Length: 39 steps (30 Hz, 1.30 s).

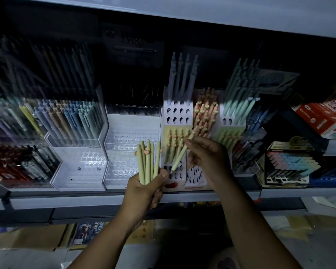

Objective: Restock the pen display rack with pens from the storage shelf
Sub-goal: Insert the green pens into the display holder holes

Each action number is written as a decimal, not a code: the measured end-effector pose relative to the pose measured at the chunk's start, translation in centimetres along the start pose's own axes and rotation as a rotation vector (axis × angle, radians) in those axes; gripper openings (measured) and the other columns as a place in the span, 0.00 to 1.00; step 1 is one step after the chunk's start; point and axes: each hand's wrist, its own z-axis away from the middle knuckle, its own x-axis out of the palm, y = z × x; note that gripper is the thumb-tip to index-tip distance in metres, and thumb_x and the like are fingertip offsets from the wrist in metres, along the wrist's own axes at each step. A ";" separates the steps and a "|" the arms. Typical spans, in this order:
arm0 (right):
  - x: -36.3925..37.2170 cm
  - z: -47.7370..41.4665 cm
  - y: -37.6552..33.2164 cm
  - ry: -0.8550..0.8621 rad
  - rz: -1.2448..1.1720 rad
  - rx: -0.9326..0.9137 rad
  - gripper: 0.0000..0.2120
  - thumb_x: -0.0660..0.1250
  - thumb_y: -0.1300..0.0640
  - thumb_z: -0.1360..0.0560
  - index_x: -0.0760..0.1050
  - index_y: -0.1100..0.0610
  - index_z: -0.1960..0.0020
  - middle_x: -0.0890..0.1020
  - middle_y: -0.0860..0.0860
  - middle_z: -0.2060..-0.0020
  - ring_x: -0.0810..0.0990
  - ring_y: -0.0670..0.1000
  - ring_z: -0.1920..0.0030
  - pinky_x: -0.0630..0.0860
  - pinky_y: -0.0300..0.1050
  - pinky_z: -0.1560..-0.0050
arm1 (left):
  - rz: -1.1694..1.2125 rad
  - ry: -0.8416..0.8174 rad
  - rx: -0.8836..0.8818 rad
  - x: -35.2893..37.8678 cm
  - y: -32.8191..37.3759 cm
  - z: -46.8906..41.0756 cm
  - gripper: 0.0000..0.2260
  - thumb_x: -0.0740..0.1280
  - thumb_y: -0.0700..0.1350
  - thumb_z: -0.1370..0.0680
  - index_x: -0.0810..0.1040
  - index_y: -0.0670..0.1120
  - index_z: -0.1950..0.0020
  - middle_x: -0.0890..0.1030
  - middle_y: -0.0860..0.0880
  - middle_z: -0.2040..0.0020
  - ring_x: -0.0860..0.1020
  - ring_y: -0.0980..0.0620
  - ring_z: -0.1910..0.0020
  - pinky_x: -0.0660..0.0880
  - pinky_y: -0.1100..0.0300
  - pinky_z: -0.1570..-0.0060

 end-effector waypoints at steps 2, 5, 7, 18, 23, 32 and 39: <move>-0.6 -0.4 0.2 0.119 0.100 -0.054 0.01 0.73 0.63 0.23 0.83 0.60 0.53 0.80 0.61 0.72 0.76 0.56 0.74 0.76 0.48 0.70 | 0.006 -0.020 -0.017 0.0 0.0 0.1 0.09 0.71 0.45 0.20 0.76 0.42 0.57 0.64 0.45 0.72 0.61 0.51 0.75 0.57 0.62 0.74; -0.8 -0.7 0.7 0.241 0.260 -0.136 0.02 0.74 0.62 0.24 0.82 0.60 0.55 0.81 0.57 0.73 0.77 0.54 0.77 0.77 0.46 0.73 | 0.034 -0.034 -0.039 0.0 0.0 0.2 0.14 0.69 0.47 0.20 0.70 0.43 0.59 0.65 0.45 0.71 0.61 0.51 0.75 0.55 0.59 0.72; -0.8 -0.7 1.4 0.291 0.390 -0.178 0.03 0.75 0.60 0.24 0.82 0.60 0.54 0.82 0.51 0.72 0.80 0.50 0.74 0.79 0.46 0.70 | 0.047 -0.030 -0.042 0.0 0.2 0.1 0.14 0.69 0.49 0.20 0.70 0.43 0.59 0.65 0.45 0.70 0.61 0.51 0.75 0.55 0.60 0.73; 0.9 -0.6 2.5 0.206 0.734 -0.225 0.07 0.71 0.57 0.21 0.82 0.62 0.49 0.85 0.53 0.58 0.82 0.52 0.61 0.79 0.48 0.57 | 0.054 0.020 -0.023 -0.3 0.6 0.2 0.15 0.70 0.53 0.22 0.74 0.41 0.52 0.66 0.45 0.69 0.62 0.50 0.75 0.57 0.62 0.73; 1.3 -1.3 2.5 0.147 0.933 -0.186 0.08 0.70 0.56 0.21 0.81 0.62 0.50 0.85 0.58 0.55 0.83 0.58 0.55 0.81 0.51 0.52 | 0.040 0.023 -0.011 -0.4 0.6 0.3 0.18 0.70 0.55 0.24 0.75 0.41 0.50 0.66 0.44 0.69 0.63 0.50 0.75 0.59 0.62 0.74; 1.2 -2.0 2.4 0.101 1.030 -0.139 0.08 0.70 0.57 0.21 0.81 0.62 0.53 0.85 0.58 0.57 0.83 0.59 0.56 0.80 0.50 0.53 | 0.052 0.026 0.002 -0.8 0.6 0.6 0.18 0.72 0.55 0.23 0.76 0.40 0.49 0.67 0.44 0.69 0.63 0.50 0.74 0.58 0.60 0.71; 1.4 -1.8 2.6 0.092 1.034 -0.136 0.03 0.68 0.59 0.21 0.78 0.59 0.50 0.83 0.58 0.56 0.83 0.60 0.58 0.81 0.53 0.54 | 0.042 0.021 0.002 -0.9 0.6 0.9 0.16 0.70 0.54 0.23 0.77 0.40 0.49 0.67 0.45 0.70 0.63 0.50 0.74 0.60 0.61 0.73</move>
